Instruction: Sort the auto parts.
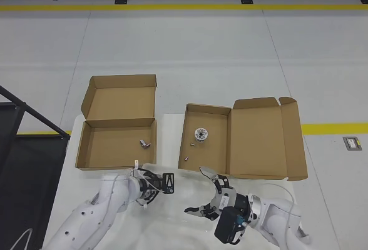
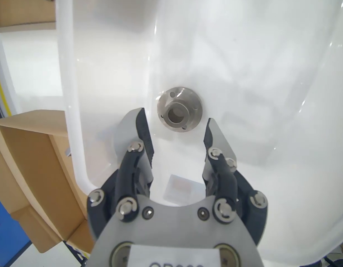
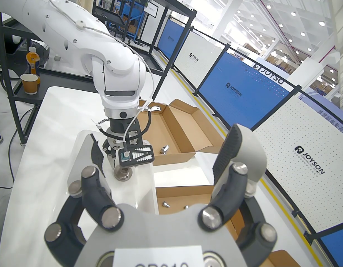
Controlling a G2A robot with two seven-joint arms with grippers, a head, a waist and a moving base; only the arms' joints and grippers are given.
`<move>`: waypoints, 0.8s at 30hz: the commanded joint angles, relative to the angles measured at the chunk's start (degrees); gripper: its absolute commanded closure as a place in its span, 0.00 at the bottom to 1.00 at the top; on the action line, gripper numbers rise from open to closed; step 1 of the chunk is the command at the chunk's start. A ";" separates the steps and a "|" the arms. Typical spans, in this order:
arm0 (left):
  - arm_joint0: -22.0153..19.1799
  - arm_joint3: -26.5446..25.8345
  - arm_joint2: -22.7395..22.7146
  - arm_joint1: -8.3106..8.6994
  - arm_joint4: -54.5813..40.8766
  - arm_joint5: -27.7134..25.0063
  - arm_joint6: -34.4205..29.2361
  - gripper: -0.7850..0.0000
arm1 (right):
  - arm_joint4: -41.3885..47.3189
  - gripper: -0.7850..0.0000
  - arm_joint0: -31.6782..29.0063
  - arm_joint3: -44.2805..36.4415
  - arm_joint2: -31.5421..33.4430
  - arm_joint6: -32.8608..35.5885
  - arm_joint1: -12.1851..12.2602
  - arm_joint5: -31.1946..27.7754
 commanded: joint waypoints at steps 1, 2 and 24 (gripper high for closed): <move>-0.54 0.92 0.26 -0.24 -0.40 -0.03 0.07 0.44 | 0.00 0.00 -0.02 -0.02 0.01 0.02 0.00 0.00; -0.81 1.32 0.38 -0.35 -0.62 -0.23 0.11 0.43 | 0.00 0.00 -0.02 -0.02 0.01 0.02 0.00 0.00; -4.34 6.92 2.30 -2.18 -2.44 -1.79 0.16 0.61 | 0.00 0.00 -0.02 -0.02 0.01 0.02 0.00 0.00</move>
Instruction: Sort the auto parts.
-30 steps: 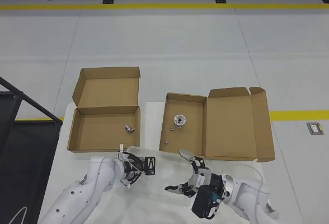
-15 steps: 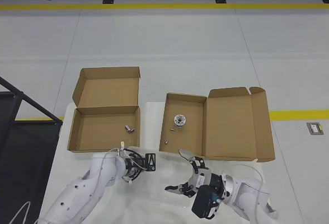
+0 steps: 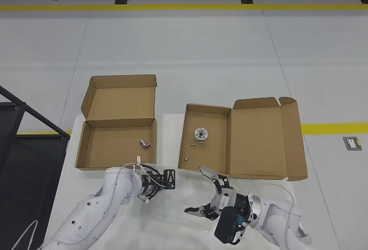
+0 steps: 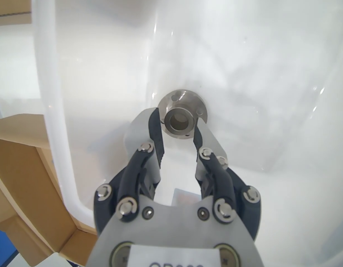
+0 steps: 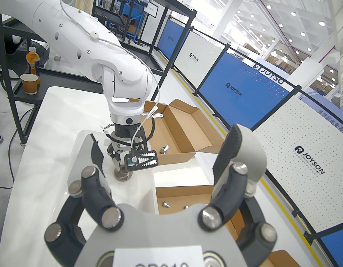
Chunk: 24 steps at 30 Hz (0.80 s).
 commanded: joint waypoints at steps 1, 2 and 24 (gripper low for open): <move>-0.22 0.42 0.00 -0.10 -0.25 -0.34 0.15 0.60 | 0.00 0.00 -0.02 -0.02 0.01 0.02 0.00 0.00; -0.30 0.69 -0.02 -0.14 -0.47 -0.53 0.22 0.60 | 0.00 0.00 -0.02 -0.02 0.01 0.02 0.00 0.00; -3.96 6.82 2.05 -1.81 -2.82 -4.64 3.26 0.74 | 0.00 0.00 -0.02 -0.02 0.01 0.02 0.00 0.00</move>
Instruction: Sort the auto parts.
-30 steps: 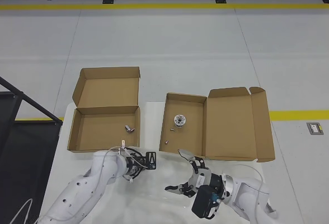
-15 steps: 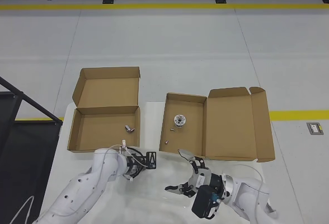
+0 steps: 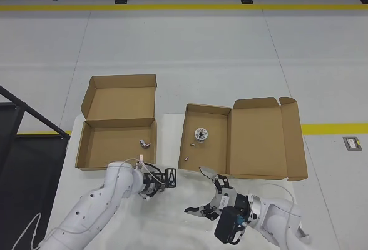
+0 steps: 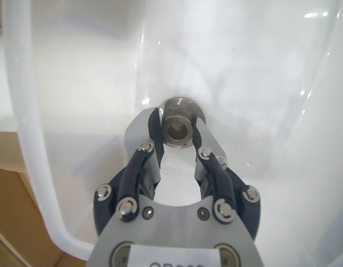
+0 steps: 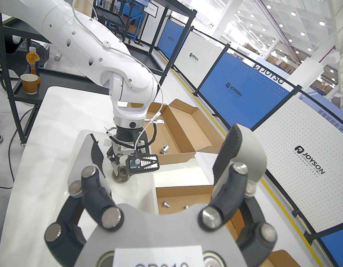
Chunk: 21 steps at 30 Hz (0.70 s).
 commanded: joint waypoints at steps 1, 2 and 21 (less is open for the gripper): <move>-0.13 0.20 0.04 -0.04 -0.15 -0.67 0.35 0.75 | 0.00 0.00 -0.02 -0.02 0.01 0.02 0.00 0.00; -0.15 0.23 0.07 -0.05 -0.20 -0.97 0.53 0.76 | 0.00 0.00 -0.02 -0.02 0.01 0.02 0.00 0.00; -0.61 1.27 1.43 -0.75 1.17 -0.99 0.82 0.74 | 0.00 0.00 -0.02 -0.02 0.01 0.02 0.00 0.00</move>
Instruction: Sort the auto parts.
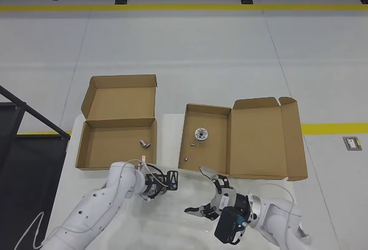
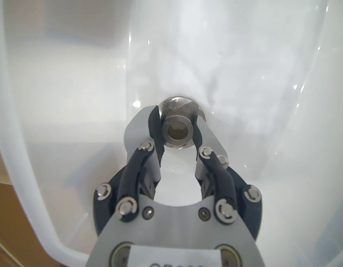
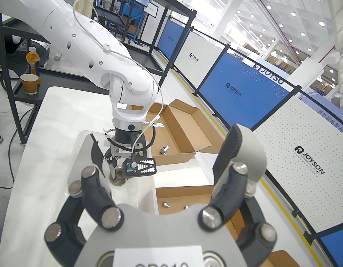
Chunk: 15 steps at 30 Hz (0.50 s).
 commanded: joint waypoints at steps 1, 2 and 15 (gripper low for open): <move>-0.09 0.18 0.14 -0.09 0.13 -0.02 -0.06 0.74 | 0.00 0.00 -0.02 -0.02 0.01 0.02 0.00 0.00; -0.11 0.22 0.23 -0.13 0.24 -0.08 -0.08 0.74 | 0.00 0.00 -0.02 -0.02 0.01 0.02 0.00 0.00; 1.26 -2.55 -1.87 0.52 0.58 -0.42 0.83 1.00 | 0.00 0.00 -0.02 -0.02 0.01 0.02 0.00 0.00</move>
